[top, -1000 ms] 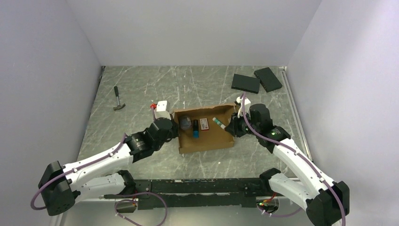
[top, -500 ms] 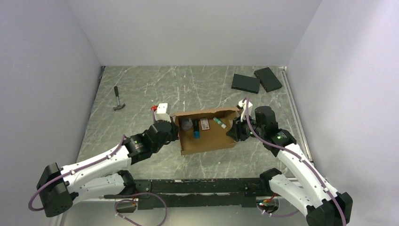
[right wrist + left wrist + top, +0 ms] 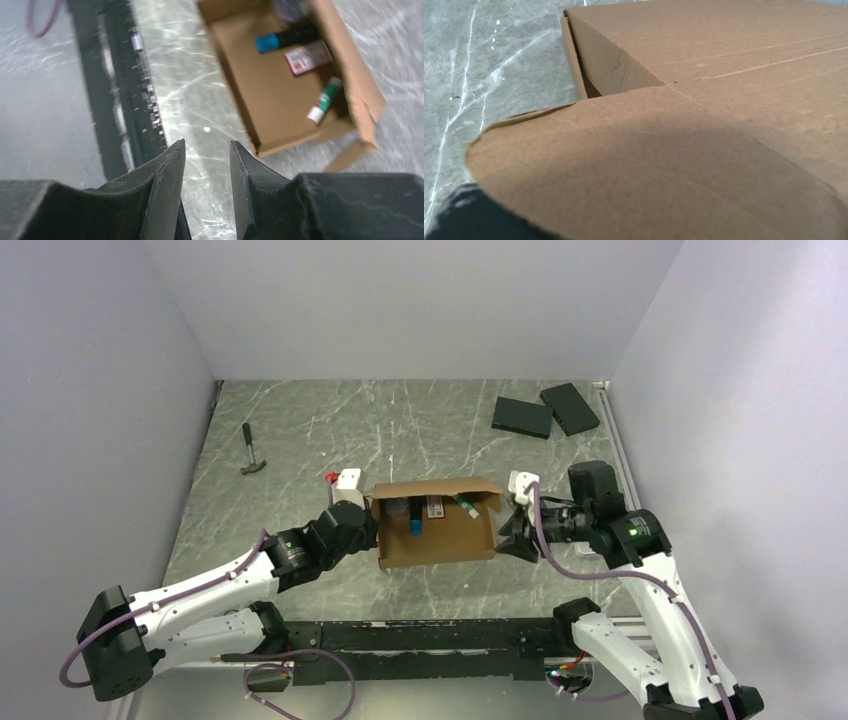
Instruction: Fold the paper box
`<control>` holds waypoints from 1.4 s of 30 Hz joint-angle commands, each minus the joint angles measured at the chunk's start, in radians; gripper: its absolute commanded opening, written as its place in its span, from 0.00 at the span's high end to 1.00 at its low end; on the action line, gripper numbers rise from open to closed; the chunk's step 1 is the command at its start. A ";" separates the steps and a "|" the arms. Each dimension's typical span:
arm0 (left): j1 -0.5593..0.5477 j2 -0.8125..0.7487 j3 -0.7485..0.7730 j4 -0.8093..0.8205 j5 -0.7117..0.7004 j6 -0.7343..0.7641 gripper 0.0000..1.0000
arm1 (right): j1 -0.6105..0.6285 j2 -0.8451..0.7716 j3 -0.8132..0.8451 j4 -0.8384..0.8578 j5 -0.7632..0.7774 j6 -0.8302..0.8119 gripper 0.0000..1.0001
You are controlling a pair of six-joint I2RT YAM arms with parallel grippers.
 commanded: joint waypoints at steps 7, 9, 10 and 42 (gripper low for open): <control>-0.007 -0.020 -0.019 -0.031 0.028 -0.027 1.00 | -0.008 0.117 0.328 -0.550 -0.248 -0.629 0.49; -0.008 -0.025 -0.023 -0.033 0.028 -0.031 1.00 | -0.008 0.174 0.387 -0.553 -0.258 -0.626 0.43; -0.007 -0.028 -0.027 -0.032 0.031 -0.032 1.00 | -0.008 0.201 0.418 -0.549 -0.265 -0.628 0.39; -0.009 -0.096 -0.011 -0.054 0.054 -0.046 0.75 | 0.279 0.430 0.350 0.020 0.241 -0.392 1.00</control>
